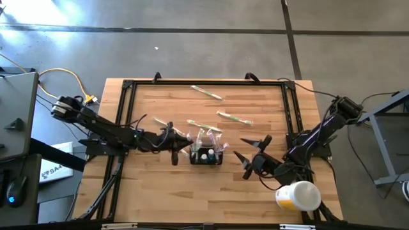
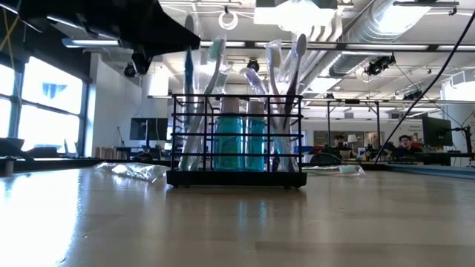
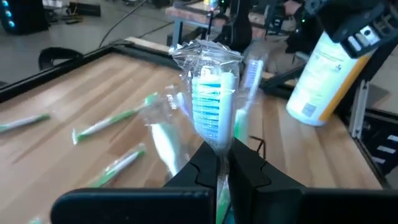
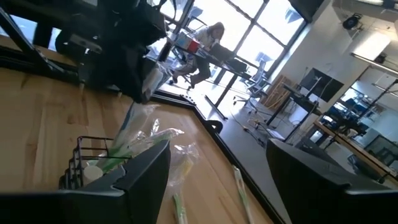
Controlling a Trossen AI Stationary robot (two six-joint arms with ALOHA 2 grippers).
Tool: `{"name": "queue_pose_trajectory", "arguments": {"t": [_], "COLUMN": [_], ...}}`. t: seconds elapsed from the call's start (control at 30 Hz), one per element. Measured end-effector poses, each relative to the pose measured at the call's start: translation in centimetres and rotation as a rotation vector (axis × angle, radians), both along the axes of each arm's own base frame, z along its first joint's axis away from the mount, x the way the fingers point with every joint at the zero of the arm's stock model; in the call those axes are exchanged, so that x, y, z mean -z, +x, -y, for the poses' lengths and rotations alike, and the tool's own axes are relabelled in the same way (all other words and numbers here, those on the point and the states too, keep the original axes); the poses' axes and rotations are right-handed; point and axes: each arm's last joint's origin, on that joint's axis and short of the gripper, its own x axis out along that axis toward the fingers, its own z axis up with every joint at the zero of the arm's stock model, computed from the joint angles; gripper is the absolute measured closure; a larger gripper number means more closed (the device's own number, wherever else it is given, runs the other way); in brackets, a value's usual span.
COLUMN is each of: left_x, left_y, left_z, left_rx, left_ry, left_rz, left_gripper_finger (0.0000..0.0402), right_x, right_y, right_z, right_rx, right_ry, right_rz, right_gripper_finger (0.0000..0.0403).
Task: Pick & Place toothbrushing station
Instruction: Put the blue toothbrush into the wire organizer
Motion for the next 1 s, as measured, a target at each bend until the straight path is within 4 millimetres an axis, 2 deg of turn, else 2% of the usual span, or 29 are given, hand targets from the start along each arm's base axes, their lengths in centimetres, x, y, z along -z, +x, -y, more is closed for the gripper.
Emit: {"name": "queue_pose_trajectory", "arguments": {"t": [0.4, 0.7, 1.0], "left_x": [1.8, 1.9, 1.8], "left_y": [1.2, 1.2, 1.2], "left_z": [0.4, 0.4, 0.4], "left_rx": [0.001, 0.003, 0.002], "left_ry": [-0.002, 0.005, -0.012], "left_rz": [-0.043, -0.055, -0.039], "left_gripper_finger": [0.0393, 0.0323, 0.0310], "right_x": [0.3, 0.3, 0.4], "right_y": [1.2, 1.4, 1.4], "right_z": [1.5, 1.6, 1.6], "right_rx": [-0.014, -0.039, -0.038], "right_ry": [0.039, 0.046, 0.037], "right_rz": [-0.012, -0.018, -0.026], "right_gripper_finger": [0.0144, 0.0144, 0.0144]}}
